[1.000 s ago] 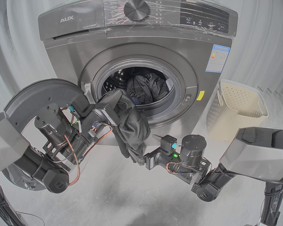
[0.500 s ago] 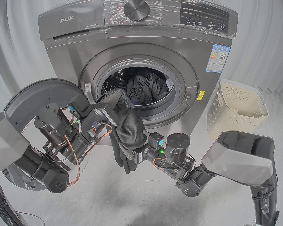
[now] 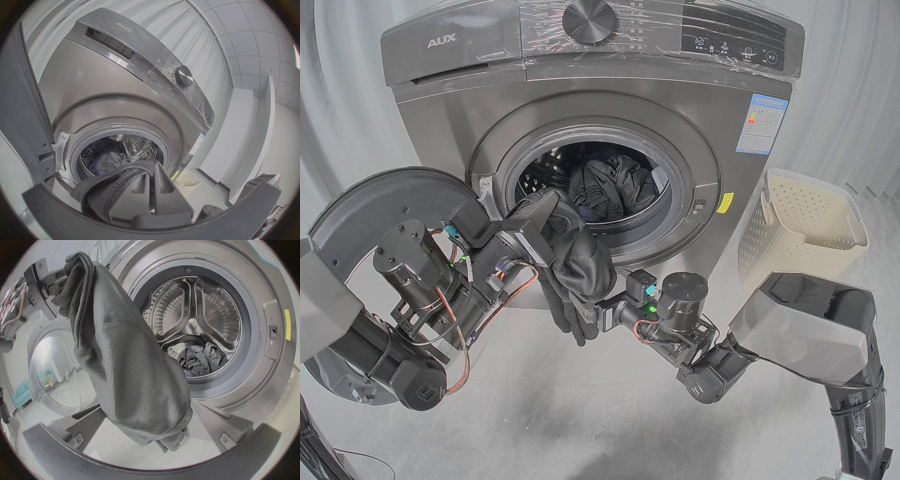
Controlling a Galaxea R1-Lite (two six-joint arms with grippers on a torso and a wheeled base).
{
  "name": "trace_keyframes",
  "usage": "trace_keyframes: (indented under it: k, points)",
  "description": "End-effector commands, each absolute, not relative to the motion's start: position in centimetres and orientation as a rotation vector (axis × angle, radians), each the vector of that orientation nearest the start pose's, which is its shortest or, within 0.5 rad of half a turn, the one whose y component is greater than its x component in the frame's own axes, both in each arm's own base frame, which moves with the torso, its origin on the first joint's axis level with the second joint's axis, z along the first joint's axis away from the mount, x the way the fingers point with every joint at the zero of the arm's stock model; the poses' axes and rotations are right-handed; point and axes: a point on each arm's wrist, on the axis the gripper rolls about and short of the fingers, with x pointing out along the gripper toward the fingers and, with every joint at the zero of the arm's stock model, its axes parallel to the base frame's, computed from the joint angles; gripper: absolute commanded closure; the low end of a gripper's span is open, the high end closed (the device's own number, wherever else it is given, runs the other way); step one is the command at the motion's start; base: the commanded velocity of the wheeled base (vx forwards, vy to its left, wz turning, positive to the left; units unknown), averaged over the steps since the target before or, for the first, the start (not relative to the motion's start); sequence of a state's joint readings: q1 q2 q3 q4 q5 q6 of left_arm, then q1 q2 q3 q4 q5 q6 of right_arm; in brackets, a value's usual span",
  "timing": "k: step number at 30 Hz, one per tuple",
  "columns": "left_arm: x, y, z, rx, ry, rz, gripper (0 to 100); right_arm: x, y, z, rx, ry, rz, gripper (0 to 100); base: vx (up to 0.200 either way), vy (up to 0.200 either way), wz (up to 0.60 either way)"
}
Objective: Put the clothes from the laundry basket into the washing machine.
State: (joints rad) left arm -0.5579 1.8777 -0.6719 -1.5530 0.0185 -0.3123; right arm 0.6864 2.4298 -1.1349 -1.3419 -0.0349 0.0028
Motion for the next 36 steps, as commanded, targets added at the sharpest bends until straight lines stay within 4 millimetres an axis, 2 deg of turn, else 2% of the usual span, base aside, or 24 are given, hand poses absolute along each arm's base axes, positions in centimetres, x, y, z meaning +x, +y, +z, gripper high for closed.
trace_keyframes:
  k: [1, 5, 9, 19, 21, 26, 32, 36]
  points:
    - [27.2, -16.9, 18.5, -0.403, -0.254, -0.583, 100, 35.8, 26.4, 6.6, 0.020, -0.066, 0.601, 0, 0.000, 0.000, 0.00]
    - [27.2, -16.9, 18.5, -0.404, -0.253, -0.583, 100, 35.8, 24.6, 8.0, 0.016, -0.078, 0.568, 0, 0.000, 0.000, 0.00]
    - [27.2, -16.9, 18.4, -0.403, -0.249, -0.583, 100, 35.8, 24.1, 8.7, 0.018, -0.090, 0.561, 0, 0.000, 0.000, 0.00]
    - [27.0, -17.1, 18.2, -0.403, -0.241, -0.591, 100, 35.6, 26.7, 7.8, 0.025, -0.098, 0.614, 0, 0.000, 0.000, 0.00]
    - [27.0, -17.1, 18.3, -0.404, -0.244, -0.591, 100, 35.5, 26.8, 7.7, 0.023, -0.094, 0.613, 0, 0.000, 0.000, 0.00]
    - [27.1, -17.0, 18.4, -0.403, -0.252, -0.586, 100, 36.2, 25.4, 6.7, 0.010, -0.059, 0.576, 0, 0.000, 0.000, 0.00]
    - [27.2, -16.9, 18.6, -0.404, -0.259, -0.582, 100, 34.4, 25.2, 6.3, -0.006, -0.015, 0.604, 0, 0.000, 0.000, 0.00]
    - [27.2, -16.9, 18.5, -0.404, -0.258, -0.576, 100, 32.9, 26.5, 7.0, -0.003, -0.023, 0.653, 0, 0.000, 0.000, 0.00]
